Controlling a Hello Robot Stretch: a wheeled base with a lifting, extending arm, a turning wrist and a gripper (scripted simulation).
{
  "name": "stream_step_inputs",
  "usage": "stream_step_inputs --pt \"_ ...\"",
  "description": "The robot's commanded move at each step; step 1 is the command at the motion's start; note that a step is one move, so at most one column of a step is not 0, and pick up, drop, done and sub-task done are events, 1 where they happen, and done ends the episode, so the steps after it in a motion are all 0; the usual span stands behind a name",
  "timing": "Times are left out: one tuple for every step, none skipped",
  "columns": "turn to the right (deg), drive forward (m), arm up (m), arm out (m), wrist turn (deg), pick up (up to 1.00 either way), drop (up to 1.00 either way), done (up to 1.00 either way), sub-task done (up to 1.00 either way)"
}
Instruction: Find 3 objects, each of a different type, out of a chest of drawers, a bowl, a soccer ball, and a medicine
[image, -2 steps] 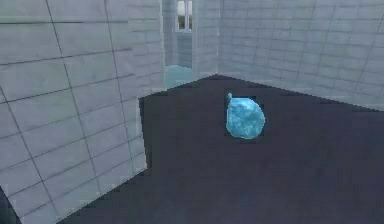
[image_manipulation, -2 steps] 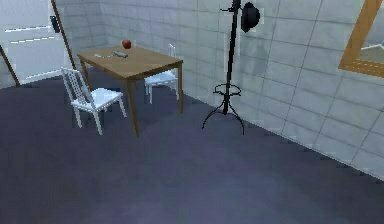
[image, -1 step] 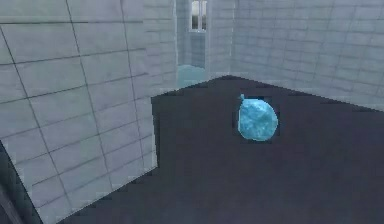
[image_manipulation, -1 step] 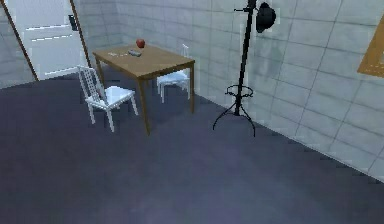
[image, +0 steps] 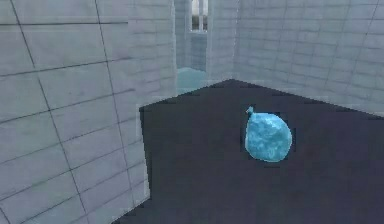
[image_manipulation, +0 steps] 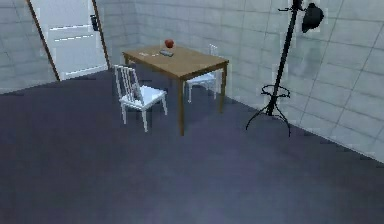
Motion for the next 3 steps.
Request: stream_step_inputs --pt "0.0 1.00 0.00 0.00 0.0 0.00 0.00 0.00 0.00" --pt "3.0 0.00 0.00 0.00 0.0 0.00 0.00 0.00 0.00" --pt "0.0 0.40 0.00 0.00 0.0 0.00 0.00 0.00 0.00"
